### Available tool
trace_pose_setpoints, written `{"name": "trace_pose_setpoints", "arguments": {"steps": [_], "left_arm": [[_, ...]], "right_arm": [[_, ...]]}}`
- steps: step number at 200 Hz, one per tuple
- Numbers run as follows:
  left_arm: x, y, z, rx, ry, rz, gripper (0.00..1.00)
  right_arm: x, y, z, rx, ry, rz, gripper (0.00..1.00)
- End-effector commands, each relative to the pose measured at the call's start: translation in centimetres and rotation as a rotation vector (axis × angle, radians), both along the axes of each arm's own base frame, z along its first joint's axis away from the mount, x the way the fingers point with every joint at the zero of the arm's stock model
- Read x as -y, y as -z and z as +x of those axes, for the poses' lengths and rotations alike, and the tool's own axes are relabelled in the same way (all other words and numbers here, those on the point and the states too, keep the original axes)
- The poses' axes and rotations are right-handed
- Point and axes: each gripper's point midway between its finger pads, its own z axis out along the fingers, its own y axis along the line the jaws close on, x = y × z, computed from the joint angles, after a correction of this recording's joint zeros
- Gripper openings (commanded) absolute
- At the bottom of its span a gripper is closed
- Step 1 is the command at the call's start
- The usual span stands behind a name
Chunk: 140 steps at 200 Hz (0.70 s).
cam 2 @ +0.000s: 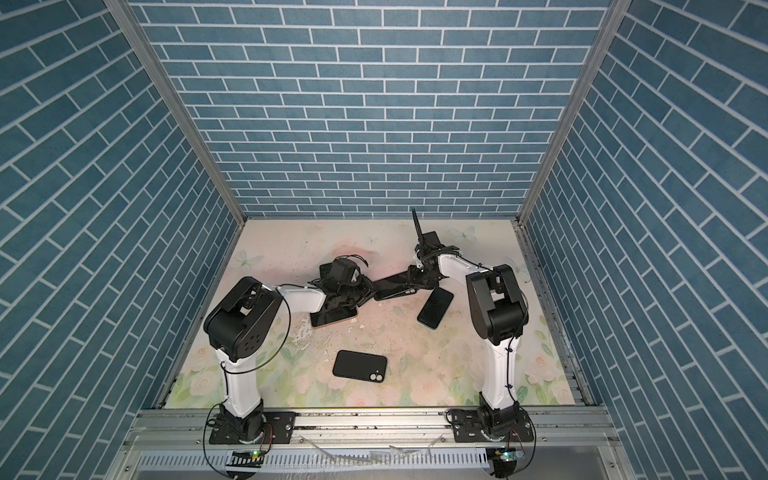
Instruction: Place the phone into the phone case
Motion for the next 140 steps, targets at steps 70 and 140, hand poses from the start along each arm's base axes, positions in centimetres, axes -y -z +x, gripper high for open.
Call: {"name": "trace_pose_setpoints", "arguments": {"steps": [70, 140], "left_arm": [[-0.8, 2.8, -0.8, -0.070, -0.017, 0.059, 0.42], [-0.7, 2.8, -1.0, -0.074, -0.021, 0.050, 0.41]], "right_arm": [[-1.0, -3.1, -3.2, 0.070, -0.081, -0.008, 0.44], [-1.1, -3.2, -3.4, 0.080, -0.097, -0.016, 0.48]]}}
